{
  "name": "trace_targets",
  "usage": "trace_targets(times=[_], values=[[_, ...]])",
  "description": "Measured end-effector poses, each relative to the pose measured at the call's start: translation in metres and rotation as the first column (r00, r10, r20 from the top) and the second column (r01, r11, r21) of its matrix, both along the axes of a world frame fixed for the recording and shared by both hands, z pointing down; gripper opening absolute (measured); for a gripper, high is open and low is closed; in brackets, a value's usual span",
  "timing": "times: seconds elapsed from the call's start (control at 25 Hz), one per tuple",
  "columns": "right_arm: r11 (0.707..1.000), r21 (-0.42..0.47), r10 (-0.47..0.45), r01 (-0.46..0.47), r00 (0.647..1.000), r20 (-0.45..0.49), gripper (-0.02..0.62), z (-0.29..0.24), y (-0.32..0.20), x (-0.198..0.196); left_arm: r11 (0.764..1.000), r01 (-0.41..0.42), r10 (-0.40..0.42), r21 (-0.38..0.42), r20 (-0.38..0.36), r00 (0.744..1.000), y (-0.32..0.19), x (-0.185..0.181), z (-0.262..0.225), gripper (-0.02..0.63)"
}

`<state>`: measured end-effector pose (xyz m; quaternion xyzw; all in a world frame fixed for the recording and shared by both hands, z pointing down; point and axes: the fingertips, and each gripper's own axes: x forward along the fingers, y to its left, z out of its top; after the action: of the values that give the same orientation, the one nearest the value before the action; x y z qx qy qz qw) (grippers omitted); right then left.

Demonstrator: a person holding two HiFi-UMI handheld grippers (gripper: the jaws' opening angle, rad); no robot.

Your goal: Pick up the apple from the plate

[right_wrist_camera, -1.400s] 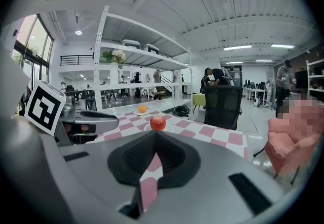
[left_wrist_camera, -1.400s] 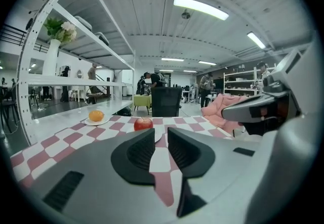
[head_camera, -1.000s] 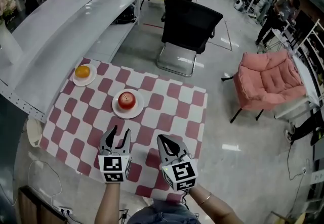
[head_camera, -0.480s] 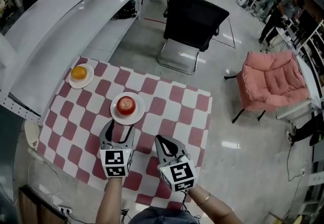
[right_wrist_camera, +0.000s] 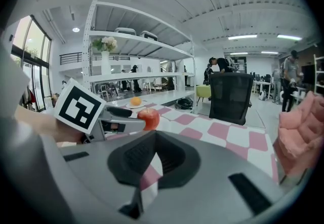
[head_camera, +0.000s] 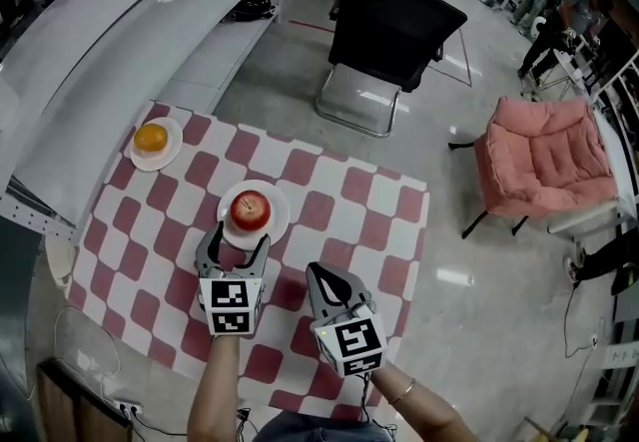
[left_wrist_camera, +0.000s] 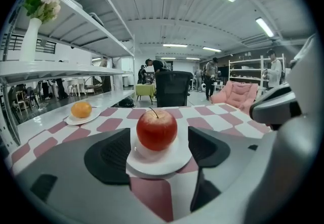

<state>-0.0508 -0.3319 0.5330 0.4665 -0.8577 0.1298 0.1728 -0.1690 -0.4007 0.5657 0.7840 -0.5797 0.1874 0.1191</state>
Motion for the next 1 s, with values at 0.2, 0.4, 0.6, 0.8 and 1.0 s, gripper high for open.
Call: trace_targets(times=[0.2,0.4,0.6,0.8,1.0], values=[[1.0,-0.006,-0.01,0.01,1.0,-0.002,0.009,0.008,-0.009,-0.004,1.0,0.005,-0.005,-0.014,0.002,1.0,-0.017,0.004,0.008,0.356],[1.0,-0.023,0.0,0.0,1.0,-0.003,0.009,0.016,-0.011,-0.001,0.999,0.027,-0.027,-0.022,0.007,1.0,-0.028,0.003,0.014,0.364],[0.999,-0.036,0.001,-0.001,1.0,-0.01,0.009,0.022,-0.014,0.001,0.999,0.022,-0.021,-0.043,0.012,1.0,-0.037,0.004,0.021,0.371],[0.999,-0.045,0.003,-0.003,1.0,-0.015,0.009,0.028,-0.016,0.003,0.999,0.02,-0.02,-0.046,0.013,1.0,-0.045,0.007,0.026,0.371],[0.999,-0.054,0.004,-0.005,1.0,-0.018,0.009,0.031,-0.018,0.005,0.998,0.034,-0.033,-0.046,0.006,0.999,-0.053,0.008,0.027,0.371]])
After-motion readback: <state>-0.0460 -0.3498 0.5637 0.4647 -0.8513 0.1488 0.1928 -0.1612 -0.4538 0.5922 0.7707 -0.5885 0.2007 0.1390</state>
